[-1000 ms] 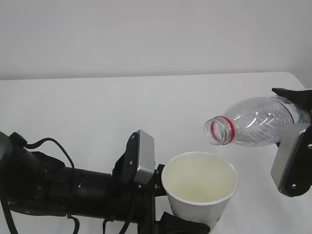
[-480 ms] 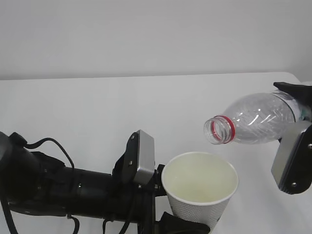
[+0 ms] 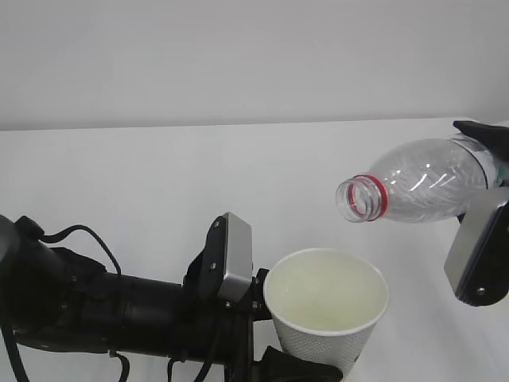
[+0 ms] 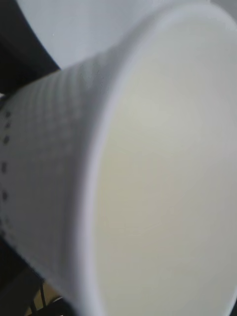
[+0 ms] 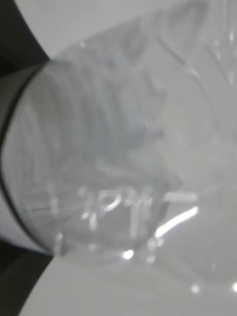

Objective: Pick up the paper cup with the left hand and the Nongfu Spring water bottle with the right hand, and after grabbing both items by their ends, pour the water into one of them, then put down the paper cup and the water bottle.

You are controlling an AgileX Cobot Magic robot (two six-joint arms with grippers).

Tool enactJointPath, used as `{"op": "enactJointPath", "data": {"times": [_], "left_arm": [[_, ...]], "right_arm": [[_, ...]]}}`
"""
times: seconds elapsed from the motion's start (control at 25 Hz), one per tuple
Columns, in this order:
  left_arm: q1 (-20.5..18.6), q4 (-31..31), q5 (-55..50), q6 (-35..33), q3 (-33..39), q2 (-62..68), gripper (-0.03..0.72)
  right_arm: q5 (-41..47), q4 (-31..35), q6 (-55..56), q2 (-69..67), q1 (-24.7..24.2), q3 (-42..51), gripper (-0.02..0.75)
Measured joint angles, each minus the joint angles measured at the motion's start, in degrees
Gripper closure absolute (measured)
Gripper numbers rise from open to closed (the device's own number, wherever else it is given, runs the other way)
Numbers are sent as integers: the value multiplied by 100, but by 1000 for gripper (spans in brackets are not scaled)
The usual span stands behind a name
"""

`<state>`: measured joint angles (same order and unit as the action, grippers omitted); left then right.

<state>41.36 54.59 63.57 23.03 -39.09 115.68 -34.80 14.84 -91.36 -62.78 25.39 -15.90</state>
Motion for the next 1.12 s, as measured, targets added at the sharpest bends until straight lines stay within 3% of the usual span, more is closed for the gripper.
{"op": "enactJointPath", "data": {"times": [1.12], "left_arm": [[0,-30,23,0,0,0,178]], "right_arm": [[-184,26,-411,0,0,0,274]]}}
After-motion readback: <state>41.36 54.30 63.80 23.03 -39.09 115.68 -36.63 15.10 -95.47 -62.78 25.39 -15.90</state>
